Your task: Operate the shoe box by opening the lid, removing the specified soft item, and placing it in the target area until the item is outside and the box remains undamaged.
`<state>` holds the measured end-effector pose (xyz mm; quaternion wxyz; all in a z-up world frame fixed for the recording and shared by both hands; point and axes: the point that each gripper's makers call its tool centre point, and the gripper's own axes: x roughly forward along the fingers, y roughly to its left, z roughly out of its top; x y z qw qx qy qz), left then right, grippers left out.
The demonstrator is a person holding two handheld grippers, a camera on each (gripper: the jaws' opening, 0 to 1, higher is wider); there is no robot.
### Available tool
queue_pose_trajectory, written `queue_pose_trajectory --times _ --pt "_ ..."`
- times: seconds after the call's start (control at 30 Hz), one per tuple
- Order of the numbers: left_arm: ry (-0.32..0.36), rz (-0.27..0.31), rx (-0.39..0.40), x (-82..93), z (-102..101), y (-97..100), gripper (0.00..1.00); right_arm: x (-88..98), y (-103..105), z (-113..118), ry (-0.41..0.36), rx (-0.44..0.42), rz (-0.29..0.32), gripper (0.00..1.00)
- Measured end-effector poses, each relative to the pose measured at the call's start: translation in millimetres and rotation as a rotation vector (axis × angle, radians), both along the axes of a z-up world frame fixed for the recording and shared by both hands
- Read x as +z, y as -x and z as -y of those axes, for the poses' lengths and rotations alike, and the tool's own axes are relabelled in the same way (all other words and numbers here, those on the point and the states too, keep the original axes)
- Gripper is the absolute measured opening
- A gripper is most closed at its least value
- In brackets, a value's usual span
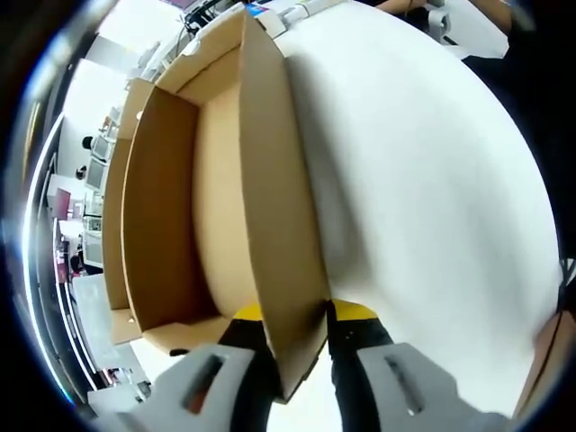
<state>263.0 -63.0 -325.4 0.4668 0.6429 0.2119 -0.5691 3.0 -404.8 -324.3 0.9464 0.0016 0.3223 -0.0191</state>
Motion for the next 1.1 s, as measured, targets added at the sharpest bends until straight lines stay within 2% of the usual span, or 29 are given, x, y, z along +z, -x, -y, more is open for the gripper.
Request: queue_pose_trajectory --times 0.17,0.63,0.93,1.1 --pt "-0.001 0.003 0.000 -0.1 0 0.1 0.19 0.2 0 -2 -0.016 0.008 0.003 0.28" --pt "-0.012 0.012 0.002 0.0 -2 -0.3 0.20 -1.5 2 3 -0.030 0.032 0.007 0.20" --pt "-0.007 0.009 0.008 -0.1 -1 -0.4 0.20 -6.4 1 13 -0.041 0.096 -0.021 0.19" --pt "-0.005 0.009 0.008 -0.2 -1 -0.8 0.20 -6.0 -4 14 -0.017 0.151 -0.041 0.19"
